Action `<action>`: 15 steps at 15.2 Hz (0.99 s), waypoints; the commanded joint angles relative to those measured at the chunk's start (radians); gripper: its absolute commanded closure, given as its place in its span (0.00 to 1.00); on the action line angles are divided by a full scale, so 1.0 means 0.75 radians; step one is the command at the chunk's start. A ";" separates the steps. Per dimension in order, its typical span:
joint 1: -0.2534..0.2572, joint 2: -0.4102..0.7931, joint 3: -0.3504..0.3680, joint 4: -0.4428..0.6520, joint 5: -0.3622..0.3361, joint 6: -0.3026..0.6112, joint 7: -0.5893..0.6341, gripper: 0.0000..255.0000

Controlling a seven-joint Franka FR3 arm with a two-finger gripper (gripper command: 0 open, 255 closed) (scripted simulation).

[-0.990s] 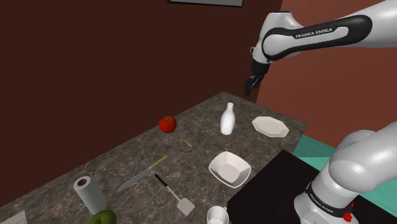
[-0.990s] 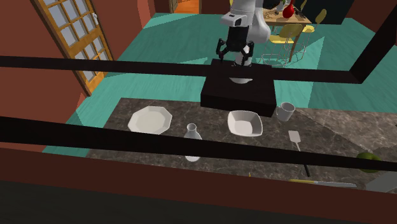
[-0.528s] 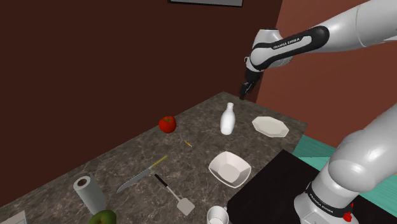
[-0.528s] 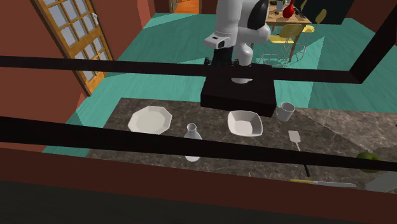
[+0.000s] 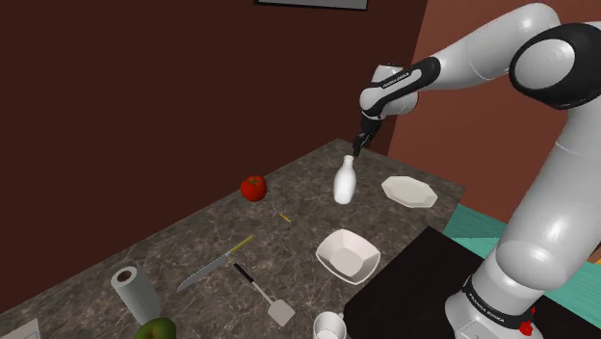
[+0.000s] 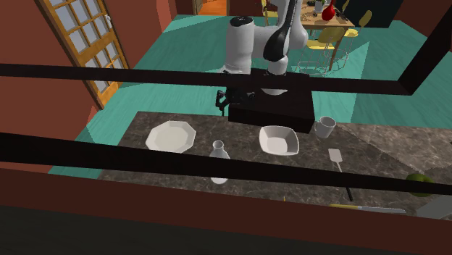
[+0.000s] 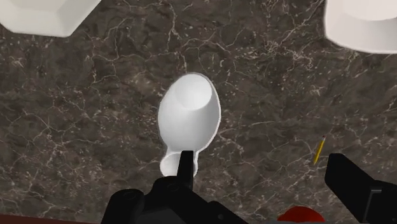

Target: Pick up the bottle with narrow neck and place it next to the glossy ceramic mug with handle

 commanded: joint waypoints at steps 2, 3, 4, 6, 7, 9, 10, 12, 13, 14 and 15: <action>-0.030 0.161 -0.003 0.106 0.080 0.042 -0.094 0.00; -0.042 0.213 0.000 0.147 0.105 0.050 -0.122 0.00; -0.056 0.266 0.005 0.189 0.129 0.057 -0.148 0.00; -0.086 0.371 0.018 0.280 0.172 0.064 -0.195 0.00; -0.101 0.424 0.025 0.328 0.191 0.065 -0.216 0.00; -0.123 0.492 0.037 0.393 0.211 0.064 -0.240 0.00; -0.124 0.505 0.040 0.394 0.216 0.076 -0.243 0.00; -0.128 0.532 0.046 0.396 0.225 0.099 -0.248 0.00; -0.129 0.545 0.049 0.398 0.230 0.110 -0.251 0.00; -0.131 0.559 0.053 0.400 0.234 0.122 -0.254 0.00; -0.132 0.572 0.056 0.402 0.239 0.133 -0.257 0.00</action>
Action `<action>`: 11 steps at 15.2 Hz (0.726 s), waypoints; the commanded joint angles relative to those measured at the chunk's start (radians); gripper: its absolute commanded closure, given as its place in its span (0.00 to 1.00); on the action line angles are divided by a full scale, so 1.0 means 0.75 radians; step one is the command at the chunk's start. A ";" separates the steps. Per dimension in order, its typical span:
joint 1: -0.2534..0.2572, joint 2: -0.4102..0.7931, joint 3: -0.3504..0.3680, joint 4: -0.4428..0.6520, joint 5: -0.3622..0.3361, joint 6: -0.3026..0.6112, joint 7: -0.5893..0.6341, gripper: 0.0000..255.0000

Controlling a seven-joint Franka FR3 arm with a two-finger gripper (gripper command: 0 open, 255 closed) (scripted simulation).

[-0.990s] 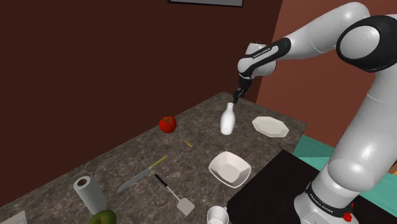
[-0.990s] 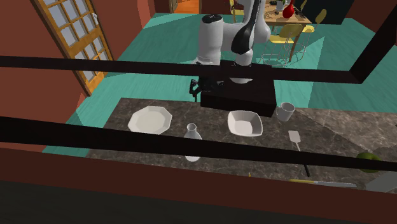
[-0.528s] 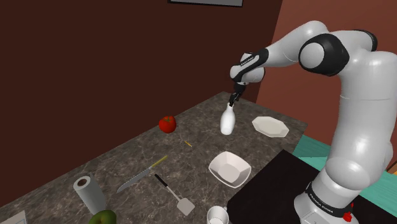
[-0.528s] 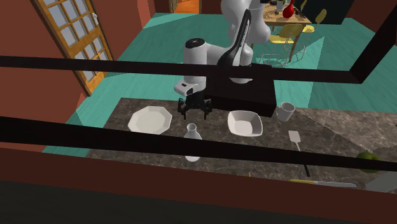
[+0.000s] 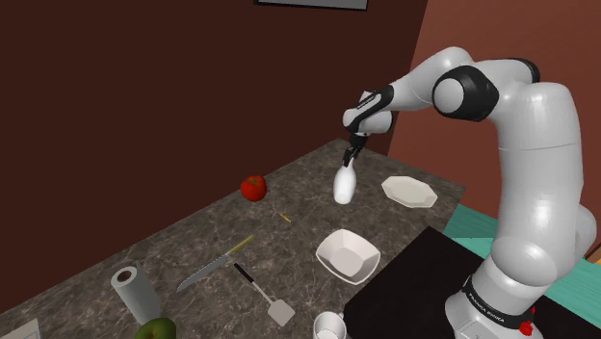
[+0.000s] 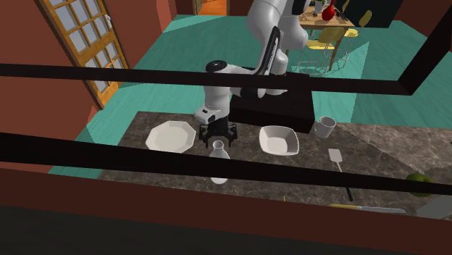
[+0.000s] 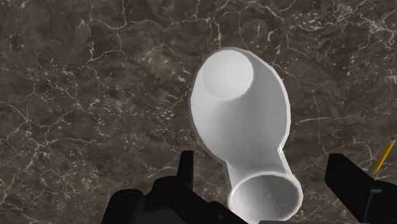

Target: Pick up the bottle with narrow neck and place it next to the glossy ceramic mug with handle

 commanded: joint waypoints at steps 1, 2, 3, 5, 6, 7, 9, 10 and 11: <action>-0.005 0.033 0.008 0.005 0.012 0.028 -0.009 0.00; -0.005 0.033 0.008 0.004 0.012 0.028 -0.009 0.00; -0.005 0.033 0.008 0.004 0.012 0.028 -0.009 0.00; -0.005 0.033 0.008 0.005 0.011 0.028 -0.009 0.00; -0.005 0.033 0.008 0.005 0.011 0.028 -0.009 0.00; -0.005 0.033 0.008 0.005 0.011 0.028 -0.009 0.00; -0.005 0.032 0.008 0.004 0.011 0.028 -0.009 0.00; -0.005 0.032 0.008 0.004 0.011 0.028 -0.009 1.00; -0.005 0.032 0.008 0.004 0.011 0.028 -0.009 1.00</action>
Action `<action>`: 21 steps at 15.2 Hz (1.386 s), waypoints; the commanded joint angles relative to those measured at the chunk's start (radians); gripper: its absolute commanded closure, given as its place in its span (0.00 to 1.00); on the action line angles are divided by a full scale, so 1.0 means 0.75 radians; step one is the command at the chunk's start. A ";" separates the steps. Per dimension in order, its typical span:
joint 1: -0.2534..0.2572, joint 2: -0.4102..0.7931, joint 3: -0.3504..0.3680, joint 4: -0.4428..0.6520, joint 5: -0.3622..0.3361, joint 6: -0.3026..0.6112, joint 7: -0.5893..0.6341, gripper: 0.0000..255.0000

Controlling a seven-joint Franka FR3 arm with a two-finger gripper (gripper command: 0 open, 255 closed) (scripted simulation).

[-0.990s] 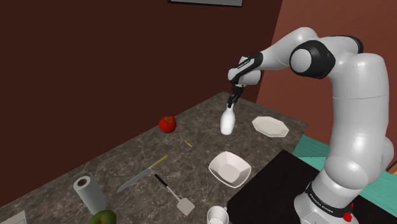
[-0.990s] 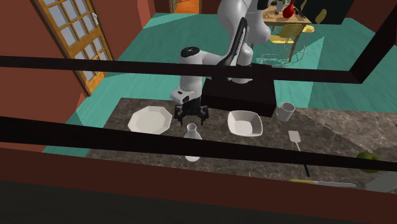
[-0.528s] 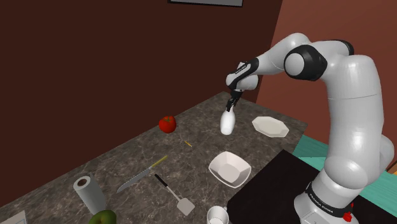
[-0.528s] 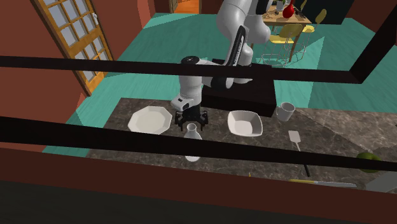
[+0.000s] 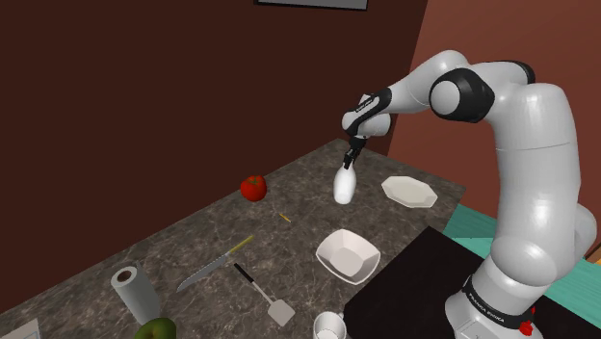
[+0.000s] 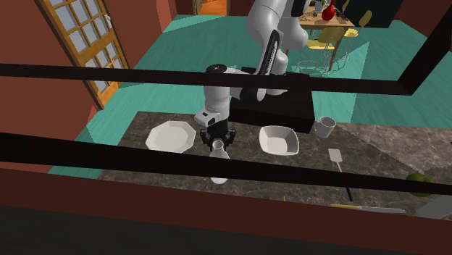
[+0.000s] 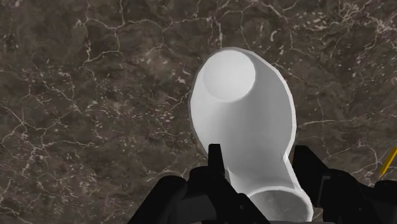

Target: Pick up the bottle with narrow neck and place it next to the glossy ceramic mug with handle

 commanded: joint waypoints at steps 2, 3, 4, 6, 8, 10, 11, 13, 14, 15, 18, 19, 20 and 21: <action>0.000 0.001 0.000 0.000 0.000 0.000 0.000 1.00; 0.000 0.001 0.000 0.000 0.000 -0.001 0.000 1.00; 0.000 0.001 0.000 0.000 0.000 -0.001 0.000 1.00; 0.000 0.002 0.000 0.001 0.000 -0.001 0.000 1.00; 0.000 0.001 0.000 0.000 0.000 0.000 0.000 1.00; 0.004 -0.023 -0.006 0.002 -0.009 -0.026 0.008 1.00; 0.006 -0.034 -0.009 0.005 -0.014 -0.039 0.012 1.00; 0.010 -0.056 -0.015 0.009 -0.023 -0.065 0.020 1.00; 0.012 -0.066 -0.018 0.012 -0.028 -0.078 0.024 1.00; 0.014 -0.077 -0.020 0.015 -0.032 -0.092 0.028 1.00; 0.018 -0.108 -0.028 0.026 -0.046 -0.132 0.039 1.00; 0.020 -0.117 -0.030 0.031 -0.050 -0.146 0.043 1.00; 0.021 -0.127 -0.033 0.035 -0.055 -0.160 0.047 1.00; 0.022 -0.136 -0.035 0.040 -0.059 -0.174 0.050 1.00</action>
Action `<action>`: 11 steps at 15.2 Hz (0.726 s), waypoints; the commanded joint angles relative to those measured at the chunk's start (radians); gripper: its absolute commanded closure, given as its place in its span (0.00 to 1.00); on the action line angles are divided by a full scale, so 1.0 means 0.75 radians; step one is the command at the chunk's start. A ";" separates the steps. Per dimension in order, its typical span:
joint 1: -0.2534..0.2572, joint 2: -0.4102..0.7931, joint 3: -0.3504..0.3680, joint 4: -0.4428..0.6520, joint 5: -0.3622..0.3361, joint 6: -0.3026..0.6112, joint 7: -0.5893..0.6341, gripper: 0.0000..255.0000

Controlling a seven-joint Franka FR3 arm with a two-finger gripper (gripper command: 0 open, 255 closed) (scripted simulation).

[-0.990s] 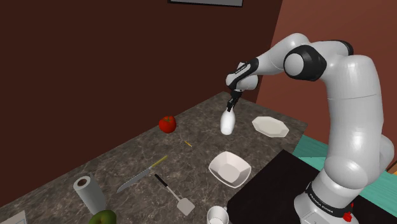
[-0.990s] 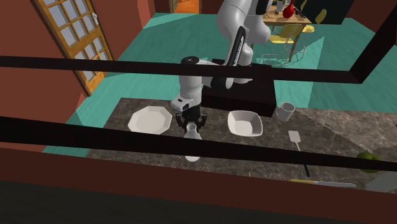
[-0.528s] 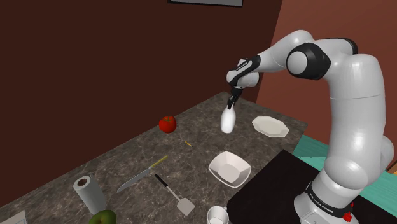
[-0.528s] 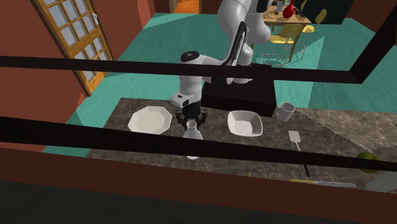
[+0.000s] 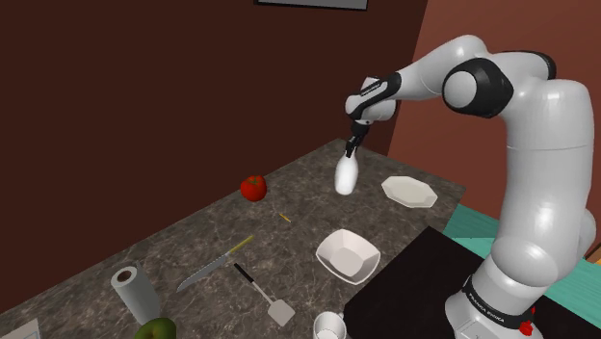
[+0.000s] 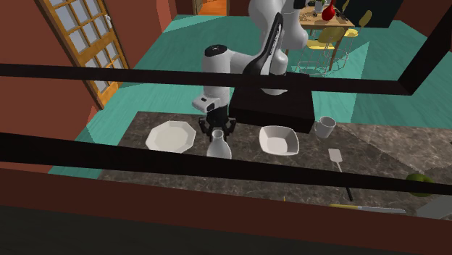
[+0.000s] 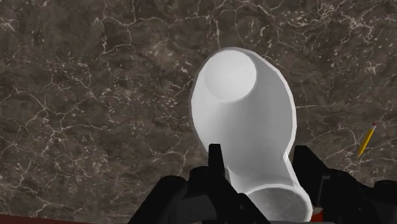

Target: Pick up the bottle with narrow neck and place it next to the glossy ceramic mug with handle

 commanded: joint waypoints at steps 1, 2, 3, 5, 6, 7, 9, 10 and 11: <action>0.002 -0.015 -0.004 0.015 -0.008 -0.029 0.007 1.00; 0.003 -0.023 -0.006 0.021 -0.012 -0.043 0.011 1.00; 0.004 -0.032 -0.008 0.027 -0.016 -0.057 0.014 1.00; 0.006 -0.049 -0.012 0.039 -0.024 -0.086 0.021 1.00; 0.007 -0.057 -0.013 0.046 -0.028 -0.100 0.025 1.00; 0.008 -0.065 -0.015 0.053 -0.032 -0.115 0.028 1.00; 0.009 -0.080 -0.018 0.068 -0.039 -0.145 0.034 1.00; 0.010 -0.088 -0.020 0.076 -0.043 -0.160 0.038 1.00; 0.011 -0.095 -0.021 0.085 -0.046 -0.175 0.041 1.00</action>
